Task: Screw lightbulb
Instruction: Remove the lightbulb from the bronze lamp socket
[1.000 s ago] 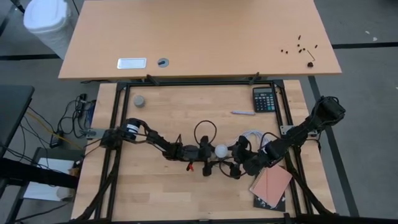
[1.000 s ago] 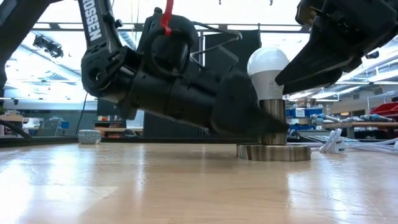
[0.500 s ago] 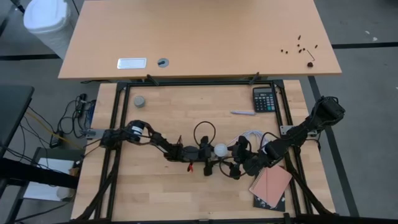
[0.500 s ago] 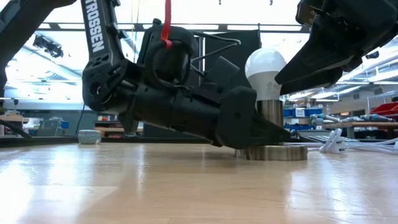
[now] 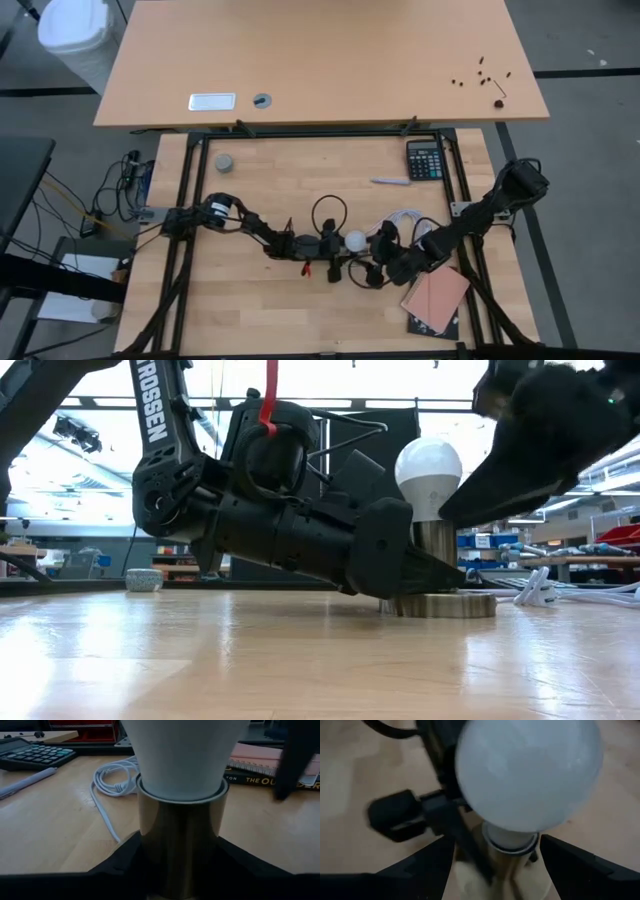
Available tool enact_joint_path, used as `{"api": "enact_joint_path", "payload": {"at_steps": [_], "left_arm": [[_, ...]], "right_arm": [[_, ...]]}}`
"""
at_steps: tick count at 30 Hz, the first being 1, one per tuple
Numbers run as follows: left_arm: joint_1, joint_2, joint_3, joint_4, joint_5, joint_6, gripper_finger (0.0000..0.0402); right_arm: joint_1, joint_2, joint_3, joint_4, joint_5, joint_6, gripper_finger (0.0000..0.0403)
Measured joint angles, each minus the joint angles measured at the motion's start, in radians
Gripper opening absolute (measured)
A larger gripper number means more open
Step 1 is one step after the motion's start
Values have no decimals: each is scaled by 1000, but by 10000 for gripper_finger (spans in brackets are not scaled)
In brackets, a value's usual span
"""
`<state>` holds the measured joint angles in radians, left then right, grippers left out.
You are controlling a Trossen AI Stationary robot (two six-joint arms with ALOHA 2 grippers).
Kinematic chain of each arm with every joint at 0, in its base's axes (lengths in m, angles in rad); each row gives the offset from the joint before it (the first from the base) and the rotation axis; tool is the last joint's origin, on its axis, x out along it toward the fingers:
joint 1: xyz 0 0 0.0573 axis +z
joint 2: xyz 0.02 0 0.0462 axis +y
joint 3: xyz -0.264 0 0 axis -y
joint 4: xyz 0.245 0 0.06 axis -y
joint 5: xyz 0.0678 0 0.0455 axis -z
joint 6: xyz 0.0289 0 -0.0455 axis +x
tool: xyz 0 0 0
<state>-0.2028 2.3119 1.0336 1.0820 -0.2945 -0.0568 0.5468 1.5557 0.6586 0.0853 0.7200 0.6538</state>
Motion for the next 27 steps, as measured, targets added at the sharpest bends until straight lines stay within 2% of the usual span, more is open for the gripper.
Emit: {"api": "enact_joint_path", "payload": {"at_steps": [12,19,27], "left_arm": [[0,0,-1,-8,-4,-6,186],[0,0,-1,-9,-4,-6,186],[0,0,-2,-10,-4,-7,187]], "right_arm": [[0,34,0,33,94,-33,304],[0,33,0,91,101,-74,304],[8,17,0,24,174,-93,302]]}}
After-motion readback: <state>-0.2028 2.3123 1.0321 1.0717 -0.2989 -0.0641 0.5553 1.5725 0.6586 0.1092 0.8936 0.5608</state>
